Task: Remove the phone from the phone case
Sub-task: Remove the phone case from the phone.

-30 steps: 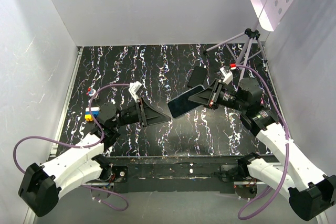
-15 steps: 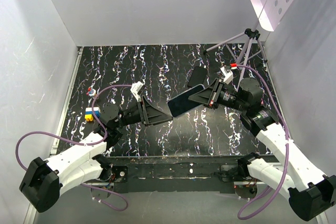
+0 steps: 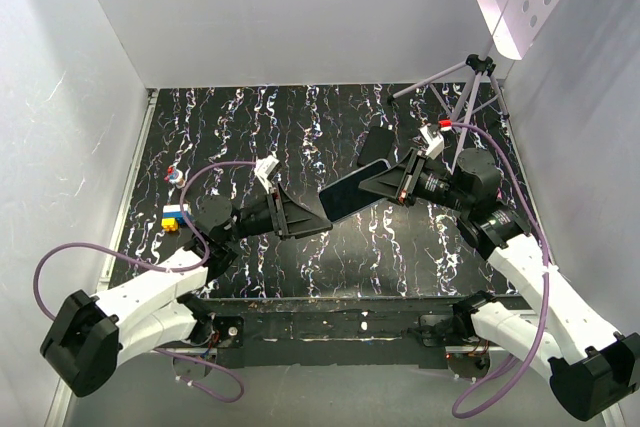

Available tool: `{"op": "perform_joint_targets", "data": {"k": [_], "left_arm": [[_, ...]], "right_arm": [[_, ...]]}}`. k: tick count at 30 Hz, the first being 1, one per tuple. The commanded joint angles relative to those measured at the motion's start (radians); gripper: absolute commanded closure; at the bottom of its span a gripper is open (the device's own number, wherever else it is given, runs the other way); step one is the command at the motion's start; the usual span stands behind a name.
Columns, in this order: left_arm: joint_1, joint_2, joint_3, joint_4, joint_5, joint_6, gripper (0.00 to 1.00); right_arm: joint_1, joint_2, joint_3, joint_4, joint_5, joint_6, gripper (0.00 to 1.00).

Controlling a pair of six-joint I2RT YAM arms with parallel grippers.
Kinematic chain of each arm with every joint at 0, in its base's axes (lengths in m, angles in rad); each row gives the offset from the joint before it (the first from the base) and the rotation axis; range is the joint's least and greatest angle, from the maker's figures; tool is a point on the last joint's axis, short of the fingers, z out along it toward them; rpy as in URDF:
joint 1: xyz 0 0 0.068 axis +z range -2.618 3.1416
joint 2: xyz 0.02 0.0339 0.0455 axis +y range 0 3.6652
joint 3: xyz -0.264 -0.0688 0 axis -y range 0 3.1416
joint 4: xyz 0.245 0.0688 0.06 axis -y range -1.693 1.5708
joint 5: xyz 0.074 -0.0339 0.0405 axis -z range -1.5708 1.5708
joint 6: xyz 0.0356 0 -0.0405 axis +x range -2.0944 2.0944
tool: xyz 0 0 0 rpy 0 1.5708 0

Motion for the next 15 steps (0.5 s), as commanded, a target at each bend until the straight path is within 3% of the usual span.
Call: {"op": "perform_joint_targets", "data": {"k": [1,9,15], "left_arm": [[-0.006,0.034,0.048,0.033,-0.026,0.012,0.30],[-0.006,0.058,0.041,0.081,-0.011,-0.025,0.30],[-0.006,-0.064,-0.022,-0.092,-0.020,0.027,0.25]], "right_arm": [[0.002,-0.019,0.008,0.116,-0.050,0.022,0.99],[0.002,-0.040,-0.009,0.061,0.013,-0.020,0.99],[-0.010,-0.031,0.008,0.036,0.108,-0.040,0.99]]}}
